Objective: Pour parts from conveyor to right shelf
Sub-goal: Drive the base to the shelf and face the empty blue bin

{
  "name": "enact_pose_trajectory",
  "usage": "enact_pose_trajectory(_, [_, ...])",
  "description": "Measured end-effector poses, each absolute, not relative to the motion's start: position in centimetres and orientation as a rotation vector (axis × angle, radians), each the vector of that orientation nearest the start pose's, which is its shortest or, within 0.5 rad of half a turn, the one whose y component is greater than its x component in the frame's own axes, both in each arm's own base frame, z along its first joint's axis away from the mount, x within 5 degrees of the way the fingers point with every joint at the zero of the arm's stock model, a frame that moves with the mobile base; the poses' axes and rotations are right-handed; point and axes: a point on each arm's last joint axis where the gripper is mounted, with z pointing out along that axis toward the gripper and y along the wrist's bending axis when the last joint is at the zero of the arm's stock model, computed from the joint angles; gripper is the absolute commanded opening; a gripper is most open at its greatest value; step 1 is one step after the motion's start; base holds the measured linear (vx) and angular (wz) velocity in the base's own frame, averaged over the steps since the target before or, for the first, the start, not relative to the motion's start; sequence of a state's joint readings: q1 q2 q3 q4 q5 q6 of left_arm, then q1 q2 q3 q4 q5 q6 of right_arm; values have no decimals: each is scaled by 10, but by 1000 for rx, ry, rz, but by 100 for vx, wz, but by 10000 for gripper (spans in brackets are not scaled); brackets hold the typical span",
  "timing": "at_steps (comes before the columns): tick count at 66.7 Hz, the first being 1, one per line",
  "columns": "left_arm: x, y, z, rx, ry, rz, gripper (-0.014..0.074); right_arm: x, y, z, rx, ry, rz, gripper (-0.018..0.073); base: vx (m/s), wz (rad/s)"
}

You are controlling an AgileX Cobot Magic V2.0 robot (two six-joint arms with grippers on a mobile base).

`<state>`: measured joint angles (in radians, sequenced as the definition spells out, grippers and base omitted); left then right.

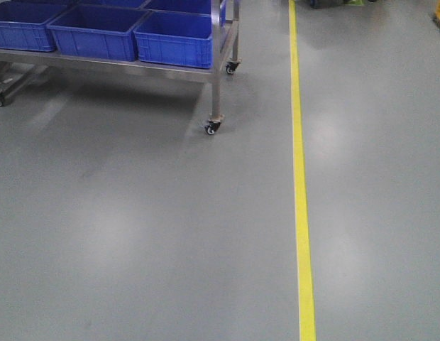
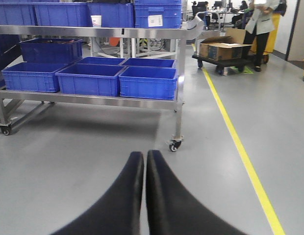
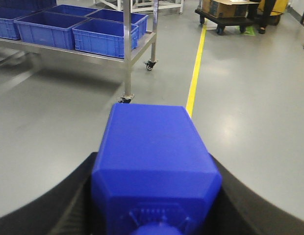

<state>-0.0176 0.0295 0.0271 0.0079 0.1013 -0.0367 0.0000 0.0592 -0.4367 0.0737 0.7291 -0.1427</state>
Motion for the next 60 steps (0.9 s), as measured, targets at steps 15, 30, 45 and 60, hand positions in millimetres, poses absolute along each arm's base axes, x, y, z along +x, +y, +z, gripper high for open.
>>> enact_pose_trajectory(15, [60,-1,193,-10,1642,-35,-6,22,4,287,-115,1830,-17,-5,67,16])
enact_pose_trajectory(30, [60,-1,193,-10,1642,-35,-6,22,4,287,-115,1830,-17,-5,63,30])
enact_pose_trajectory(45, [60,-1,193,-10,1642,-35,-6,22,4,287,-115,1830,-17,-5,61,61])
enact_pose_trajectory(60, [60,-1,193,-10,1642,-35,-6,22,4,287,-115,1830,-18,-5,60,84])
